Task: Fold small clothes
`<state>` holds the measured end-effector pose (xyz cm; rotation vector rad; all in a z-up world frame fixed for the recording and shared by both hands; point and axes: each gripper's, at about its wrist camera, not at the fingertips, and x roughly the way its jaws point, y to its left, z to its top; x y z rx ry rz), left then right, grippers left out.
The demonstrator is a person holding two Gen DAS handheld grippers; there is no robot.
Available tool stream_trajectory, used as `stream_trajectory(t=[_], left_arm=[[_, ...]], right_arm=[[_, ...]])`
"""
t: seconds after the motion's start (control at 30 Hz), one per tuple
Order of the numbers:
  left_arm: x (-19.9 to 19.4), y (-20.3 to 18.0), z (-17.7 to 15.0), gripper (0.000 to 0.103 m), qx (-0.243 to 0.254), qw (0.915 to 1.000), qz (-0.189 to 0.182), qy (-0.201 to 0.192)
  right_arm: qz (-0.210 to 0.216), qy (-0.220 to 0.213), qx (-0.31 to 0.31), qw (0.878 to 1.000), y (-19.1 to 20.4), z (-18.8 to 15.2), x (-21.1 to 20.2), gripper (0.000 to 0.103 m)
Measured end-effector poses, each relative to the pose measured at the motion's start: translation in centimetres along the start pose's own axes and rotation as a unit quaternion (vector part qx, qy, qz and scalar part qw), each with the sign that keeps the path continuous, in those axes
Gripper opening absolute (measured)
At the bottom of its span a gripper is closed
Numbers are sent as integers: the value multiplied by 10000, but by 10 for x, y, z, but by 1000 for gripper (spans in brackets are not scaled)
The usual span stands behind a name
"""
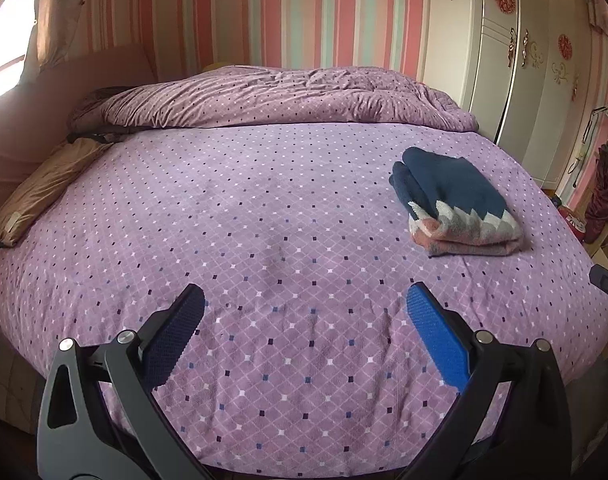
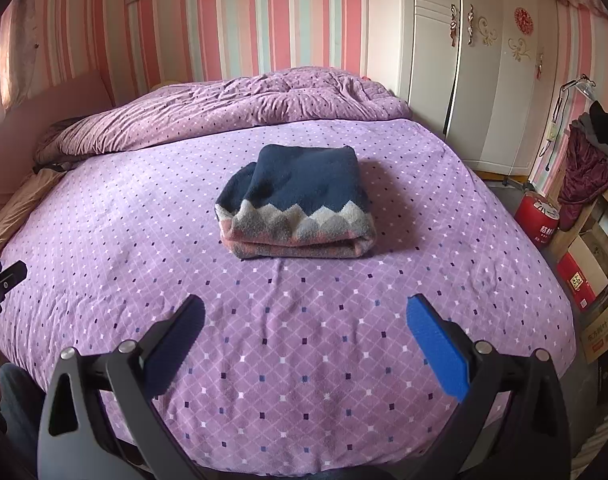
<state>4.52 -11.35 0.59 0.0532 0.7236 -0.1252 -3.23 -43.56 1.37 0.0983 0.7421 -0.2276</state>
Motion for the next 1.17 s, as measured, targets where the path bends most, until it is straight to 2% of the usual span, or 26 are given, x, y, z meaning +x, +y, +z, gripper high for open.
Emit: stream_trajectory(t=[0.87,0.97,1.17], left_arm=[[-5,-7,4,100,42,9998,155,-107],[-2,-7,4,100,31,10000,24,8],[-2,-6,3,100,-25,10000,30,9]], right_arm=[[49,103,-35,9999,1,-4,6,101],[66,84,-22,9999,1,-4,6,101],[71,58,-39,10000,1,-3,5,101]])
